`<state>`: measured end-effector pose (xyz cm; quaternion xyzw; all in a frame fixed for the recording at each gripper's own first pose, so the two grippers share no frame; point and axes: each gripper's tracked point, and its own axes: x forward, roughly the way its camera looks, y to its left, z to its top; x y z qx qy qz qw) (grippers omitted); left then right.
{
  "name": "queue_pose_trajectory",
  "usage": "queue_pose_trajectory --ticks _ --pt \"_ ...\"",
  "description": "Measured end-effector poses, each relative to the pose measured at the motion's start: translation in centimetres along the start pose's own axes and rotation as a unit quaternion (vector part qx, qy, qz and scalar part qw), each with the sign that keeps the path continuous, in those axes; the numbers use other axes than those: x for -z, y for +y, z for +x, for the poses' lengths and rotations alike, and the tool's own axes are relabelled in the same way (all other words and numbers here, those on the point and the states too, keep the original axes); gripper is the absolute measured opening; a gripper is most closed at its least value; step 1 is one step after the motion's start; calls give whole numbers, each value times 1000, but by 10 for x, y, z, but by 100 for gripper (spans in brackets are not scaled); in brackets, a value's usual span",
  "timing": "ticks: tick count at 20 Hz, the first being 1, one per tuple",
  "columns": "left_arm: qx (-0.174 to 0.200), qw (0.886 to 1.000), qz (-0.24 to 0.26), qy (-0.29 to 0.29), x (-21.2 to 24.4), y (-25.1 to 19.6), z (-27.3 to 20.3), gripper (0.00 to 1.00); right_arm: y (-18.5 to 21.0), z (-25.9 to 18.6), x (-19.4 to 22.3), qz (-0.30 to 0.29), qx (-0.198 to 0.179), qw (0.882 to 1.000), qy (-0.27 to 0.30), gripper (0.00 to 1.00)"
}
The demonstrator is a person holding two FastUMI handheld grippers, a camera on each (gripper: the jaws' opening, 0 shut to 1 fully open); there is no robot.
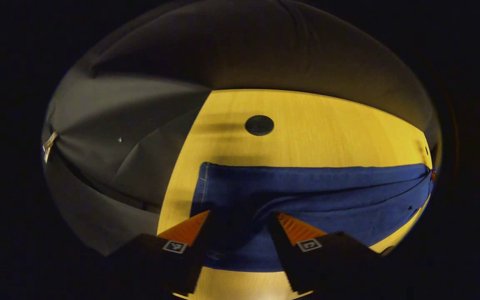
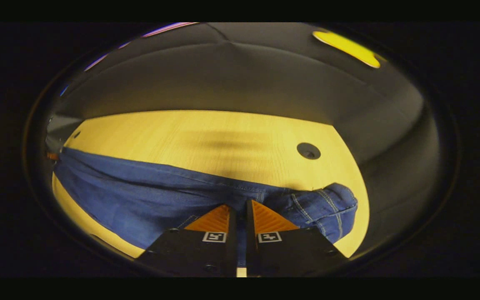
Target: Grasp the waist and the cuffs of the jeans and fold them to make the two legs overlap; first hold the waist and fold one-third of the jeans toward the cuffs, then hold the cuffs and fold the remaining one-third in the same direction to finish folding.
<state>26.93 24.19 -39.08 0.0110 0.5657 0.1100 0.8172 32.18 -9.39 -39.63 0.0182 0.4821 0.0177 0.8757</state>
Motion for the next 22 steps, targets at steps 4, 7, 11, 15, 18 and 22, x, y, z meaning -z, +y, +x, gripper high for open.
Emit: queue_pose_trajectory --ticks 4,7,11,15,18,22 --pt "-59 995 -11 -85 -37 38 -28 98 -2 -16 -34 48 -12 998 -46 63" --pt "-45 991 -24 -125 -48 34 -50 98 -8 -50 -73 96 -15 990 -106 96" --pt "43 978 -58 -196 -63 9 -104 98 -33 -98 -87 135 -21 981 -136 92" --pt "80 965 -36 -247 -58 6 -150 98 -60 -126 -52 162 -28 981 -99 98" --pt "119 957 -44 -263 -52 1 -168 96 -93 -129 -14 241 3 969 -60 99" --pt "145 957 -69 -244 -16 -9 -176 96 -120 -105 36 307 42 951 -2 98"
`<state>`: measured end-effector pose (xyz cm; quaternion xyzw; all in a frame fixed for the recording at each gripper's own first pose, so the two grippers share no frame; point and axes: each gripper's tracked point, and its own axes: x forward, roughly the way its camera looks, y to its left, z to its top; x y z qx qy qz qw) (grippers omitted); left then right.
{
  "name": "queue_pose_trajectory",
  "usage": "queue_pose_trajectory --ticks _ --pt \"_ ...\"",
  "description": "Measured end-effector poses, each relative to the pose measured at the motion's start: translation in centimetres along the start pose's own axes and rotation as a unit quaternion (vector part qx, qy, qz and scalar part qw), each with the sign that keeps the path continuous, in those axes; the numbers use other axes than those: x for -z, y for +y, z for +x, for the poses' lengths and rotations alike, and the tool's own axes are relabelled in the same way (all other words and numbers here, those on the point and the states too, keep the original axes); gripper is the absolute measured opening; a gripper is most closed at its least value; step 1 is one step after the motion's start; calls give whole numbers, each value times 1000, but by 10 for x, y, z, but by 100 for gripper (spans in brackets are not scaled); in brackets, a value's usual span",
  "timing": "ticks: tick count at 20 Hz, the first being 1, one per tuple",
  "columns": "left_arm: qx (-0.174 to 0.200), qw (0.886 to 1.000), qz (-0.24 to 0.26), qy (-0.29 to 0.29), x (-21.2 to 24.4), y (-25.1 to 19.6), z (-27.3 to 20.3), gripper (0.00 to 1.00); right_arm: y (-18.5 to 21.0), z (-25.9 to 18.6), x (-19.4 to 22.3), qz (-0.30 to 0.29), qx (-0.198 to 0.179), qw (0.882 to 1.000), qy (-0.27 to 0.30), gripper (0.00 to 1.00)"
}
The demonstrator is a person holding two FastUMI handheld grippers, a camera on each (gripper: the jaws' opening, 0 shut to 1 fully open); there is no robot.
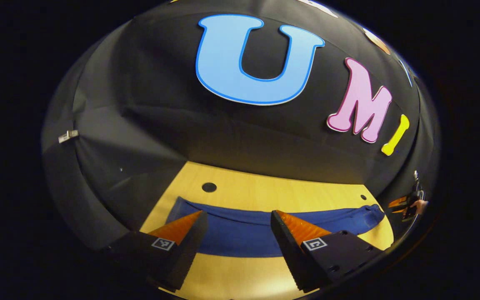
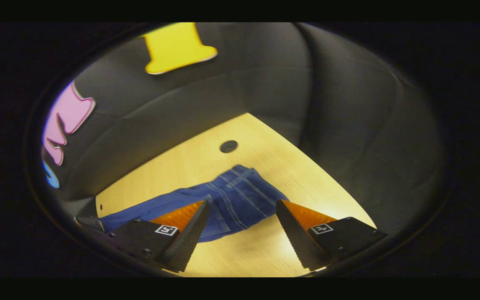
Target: Grasp the waist and the cuffs of the jeans and fold them to make the two legs overlap; first hold the waist and fold one-third of the jeans toward the cuffs, then hold the cuffs and fold the remaining one-third in the same direction to finish folding.
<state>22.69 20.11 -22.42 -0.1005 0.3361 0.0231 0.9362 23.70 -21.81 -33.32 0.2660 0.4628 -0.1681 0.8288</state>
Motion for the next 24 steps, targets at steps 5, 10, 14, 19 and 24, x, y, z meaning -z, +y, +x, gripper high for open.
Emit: queue_pose_trajectory --ticks 5,10,14,19,24 --pt "-25 999 21 25 27 -1 -20 96 -14 42 37 106 33 992 58 98" --pt "-55 998 27 34 48 4 -27 96 0 69 40 182 -16 982 40 64" --pt "-53 997 27 54 74 -14 -29 96 0 68 37 206 -33 978 22 16" --pt "-30 996 42 69 98 -22 -37 96 10 48 24 125 -30 991 -29 15" --pt "-24 997 37 70 105 3 -54 96 40 -1 -3 -6 -63 992 -112 15"
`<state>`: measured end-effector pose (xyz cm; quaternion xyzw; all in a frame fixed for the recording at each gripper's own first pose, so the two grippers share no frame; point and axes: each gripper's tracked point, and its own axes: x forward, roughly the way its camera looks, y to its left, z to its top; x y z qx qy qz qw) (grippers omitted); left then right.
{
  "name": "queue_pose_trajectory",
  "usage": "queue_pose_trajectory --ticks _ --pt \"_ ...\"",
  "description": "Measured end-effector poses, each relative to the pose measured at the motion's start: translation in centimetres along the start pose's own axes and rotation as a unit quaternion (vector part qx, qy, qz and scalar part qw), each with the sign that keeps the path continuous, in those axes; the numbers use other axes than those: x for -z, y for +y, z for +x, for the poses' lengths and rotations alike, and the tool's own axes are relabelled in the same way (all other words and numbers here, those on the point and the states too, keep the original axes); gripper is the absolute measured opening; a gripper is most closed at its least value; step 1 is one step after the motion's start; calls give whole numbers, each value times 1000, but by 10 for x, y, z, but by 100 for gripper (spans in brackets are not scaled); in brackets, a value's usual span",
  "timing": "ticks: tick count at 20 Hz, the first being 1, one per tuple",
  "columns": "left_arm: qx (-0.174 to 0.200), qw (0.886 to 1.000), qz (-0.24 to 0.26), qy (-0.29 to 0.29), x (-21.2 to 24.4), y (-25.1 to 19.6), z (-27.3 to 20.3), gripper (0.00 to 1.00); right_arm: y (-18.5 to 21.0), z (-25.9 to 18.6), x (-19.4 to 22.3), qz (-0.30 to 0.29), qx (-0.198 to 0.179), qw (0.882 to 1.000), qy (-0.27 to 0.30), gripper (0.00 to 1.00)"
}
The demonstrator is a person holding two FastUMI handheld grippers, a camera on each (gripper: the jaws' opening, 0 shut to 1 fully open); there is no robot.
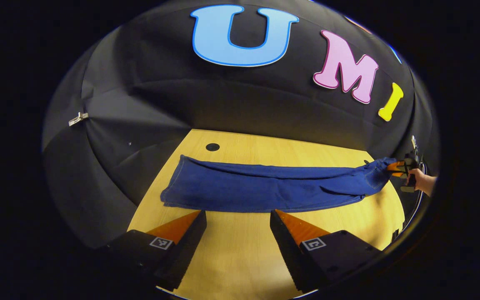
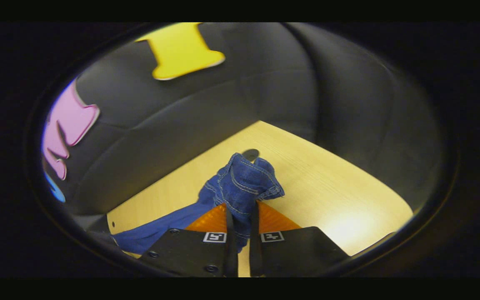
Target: Grasp the waist and the cuffs of the jeans and fold them to make the two legs overlap; first hold the waist and fold one-third of the jeans toward the cuffs, then hold the cuffs and fold the remaining one-third in the same direction to finish folding.
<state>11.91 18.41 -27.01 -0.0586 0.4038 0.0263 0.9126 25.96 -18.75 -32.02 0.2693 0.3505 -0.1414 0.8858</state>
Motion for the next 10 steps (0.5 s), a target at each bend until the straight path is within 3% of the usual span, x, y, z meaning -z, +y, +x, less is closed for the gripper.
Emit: queue_pose_trajectory --ticks 1,2,5,6,7,9,10 --pt "-1 1000 -7 0 2 7 -3 92 9 -9 -3 -31 -13 999 -18 15" --pt "1 1000 -15 -1 3 11 -5 96 17 -14 -2 -58 -24 998 -31 12" --pt "-3 1000 -30 0 9 32 -11 96 47 -27 -4 -123 -62 989 -61 15" --pt "-5 999 -32 -1 10 40 -14 96 53 -31 -7 -141 -74 985 -70 9" --pt "-7 999 -33 -1 11 46 -15 96 62 -36 -9 -158 -88 980 -81 15" --pt "-12 999 -37 1 16 60 -21 92 80 -43 -14 -187 -121 970 -98 15" --pt "-16 999 -39 3 21 66 -22 92 90 -44 -13 -200 -138 965 -102 8"
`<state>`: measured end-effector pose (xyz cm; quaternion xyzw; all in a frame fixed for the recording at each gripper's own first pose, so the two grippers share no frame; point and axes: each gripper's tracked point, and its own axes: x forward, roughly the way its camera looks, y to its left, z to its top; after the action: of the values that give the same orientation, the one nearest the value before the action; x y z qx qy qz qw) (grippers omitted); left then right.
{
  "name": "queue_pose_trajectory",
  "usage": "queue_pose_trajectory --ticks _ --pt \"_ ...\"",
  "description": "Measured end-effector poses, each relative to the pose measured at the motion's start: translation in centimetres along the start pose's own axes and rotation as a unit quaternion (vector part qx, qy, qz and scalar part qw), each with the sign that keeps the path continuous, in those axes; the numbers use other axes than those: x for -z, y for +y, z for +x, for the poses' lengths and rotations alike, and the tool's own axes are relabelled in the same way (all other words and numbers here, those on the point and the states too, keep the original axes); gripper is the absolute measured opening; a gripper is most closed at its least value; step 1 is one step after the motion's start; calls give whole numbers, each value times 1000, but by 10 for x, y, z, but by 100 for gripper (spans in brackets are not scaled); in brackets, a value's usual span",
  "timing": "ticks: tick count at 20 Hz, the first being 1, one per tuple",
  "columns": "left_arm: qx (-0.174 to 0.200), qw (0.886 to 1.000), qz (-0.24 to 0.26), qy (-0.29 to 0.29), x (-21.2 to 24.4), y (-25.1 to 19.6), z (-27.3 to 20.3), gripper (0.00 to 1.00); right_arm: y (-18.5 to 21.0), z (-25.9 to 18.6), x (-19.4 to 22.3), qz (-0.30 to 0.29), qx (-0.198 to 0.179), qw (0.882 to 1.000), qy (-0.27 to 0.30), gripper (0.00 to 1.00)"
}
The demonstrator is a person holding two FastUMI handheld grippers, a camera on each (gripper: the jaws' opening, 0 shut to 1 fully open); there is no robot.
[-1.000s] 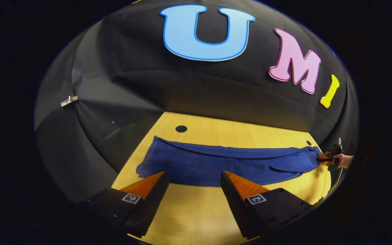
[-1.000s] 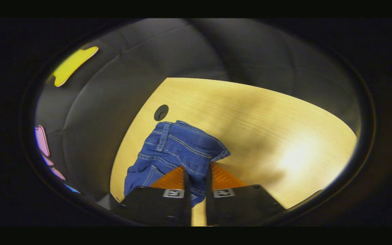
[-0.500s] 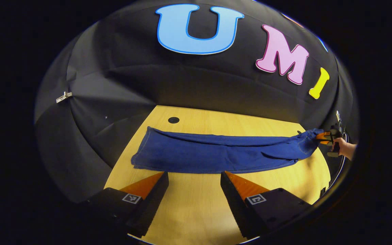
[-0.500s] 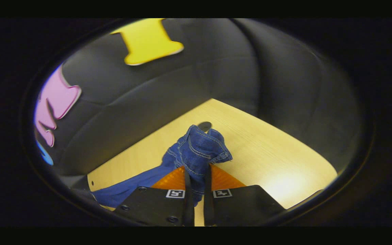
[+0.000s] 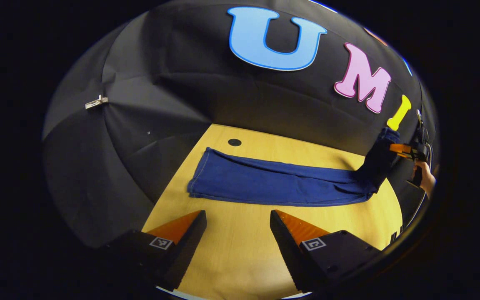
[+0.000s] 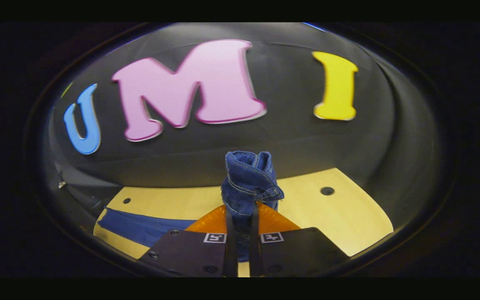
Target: Grasp the waist and the cuffs of the jeans and fold them to make the two legs overlap; first hold the waist and fold one-third of the jeans toward the cuffs, then hold the cuffs and fold the remaining one-third in the same direction to finish folding.
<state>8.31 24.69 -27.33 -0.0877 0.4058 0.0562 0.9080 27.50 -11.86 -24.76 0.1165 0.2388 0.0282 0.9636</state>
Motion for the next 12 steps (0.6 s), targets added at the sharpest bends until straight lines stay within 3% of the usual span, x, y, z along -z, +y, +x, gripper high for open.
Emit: queue_pose_trajectory --ticks 1,3,5,6,10,12 --pt "-3 1000 -3 2 3 6 -1 96 10 3 0 -13 -16 1000 -3 8" --pt "-7 1000 -11 8 12 15 0 96 33 8 11 -48 -52 997 9 8" --pt "-12 1000 -14 16 19 21 7 92 49 19 40 -89 -77 992 38 9" --pt "-14 1000 -11 18 22 24 11 96 50 24 60 -104 -89 989 60 10" --pt "-28 999 -18 36 24 34 35 96 26 31 131 -159 -117 971 134 15" --pt "-25 998 -33 44 24 32 47 96 17 26 152 -179 -130 964 149 9"
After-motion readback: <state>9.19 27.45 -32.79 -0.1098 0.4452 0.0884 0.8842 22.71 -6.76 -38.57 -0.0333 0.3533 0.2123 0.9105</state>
